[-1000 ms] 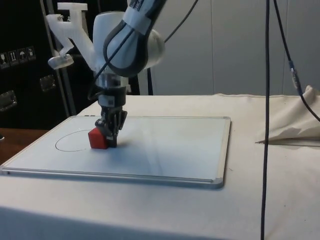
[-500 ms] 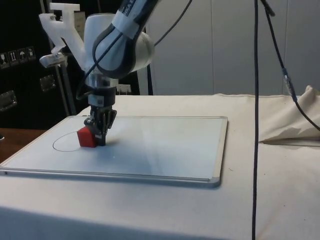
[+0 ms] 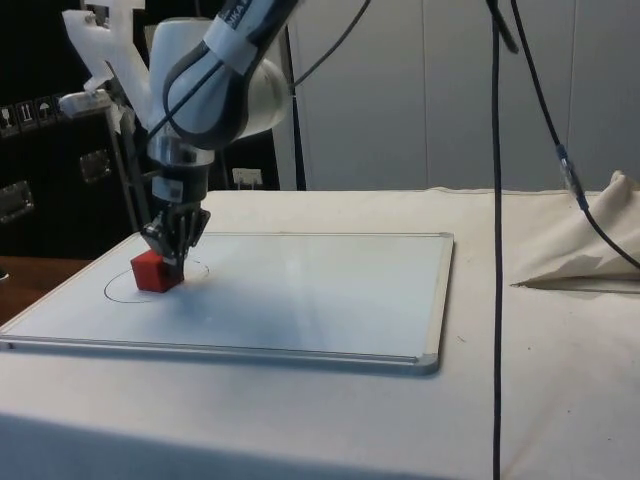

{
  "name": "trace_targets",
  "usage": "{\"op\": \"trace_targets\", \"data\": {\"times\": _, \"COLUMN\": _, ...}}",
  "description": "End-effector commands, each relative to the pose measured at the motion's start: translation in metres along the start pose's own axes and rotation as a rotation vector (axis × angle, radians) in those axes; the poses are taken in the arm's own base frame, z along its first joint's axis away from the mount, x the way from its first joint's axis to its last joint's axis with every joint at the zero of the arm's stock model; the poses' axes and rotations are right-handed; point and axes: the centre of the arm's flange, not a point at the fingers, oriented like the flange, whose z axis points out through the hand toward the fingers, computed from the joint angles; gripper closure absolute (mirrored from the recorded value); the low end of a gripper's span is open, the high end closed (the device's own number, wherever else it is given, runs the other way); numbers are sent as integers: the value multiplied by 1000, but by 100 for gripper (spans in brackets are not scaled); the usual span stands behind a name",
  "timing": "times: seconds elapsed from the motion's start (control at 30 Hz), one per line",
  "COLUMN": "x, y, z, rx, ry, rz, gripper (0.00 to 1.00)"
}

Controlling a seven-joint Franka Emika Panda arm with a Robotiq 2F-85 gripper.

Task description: Push the cube into the marked area.

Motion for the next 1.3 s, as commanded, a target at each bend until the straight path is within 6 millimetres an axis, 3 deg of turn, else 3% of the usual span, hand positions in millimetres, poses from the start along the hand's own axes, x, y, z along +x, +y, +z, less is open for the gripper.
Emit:
{"op": "trace_targets", "data": {"times": 0.0, "x": 3, "y": -1, "z": 0, "rx": 4, "ry": 0, "rz": 7, "gripper": 100}}
{"op": "trace_targets", "data": {"times": 0.67, "x": 22, "y": -5, "z": -12, "rx": 8, "ry": 36, "rz": 5, "gripper": 100}}
{"op": "trace_targets", "data": {"times": 0.93, "x": 32, "y": -10, "z": -49, "rx": 20, "ry": 28, "rz": -51, "gripper": 100}}
{"op": "trace_targets", "data": {"times": 1.27, "x": 38, "y": -12, "z": -76, "rx": 23, "ry": 28, "rz": -96, "gripper": 100}}
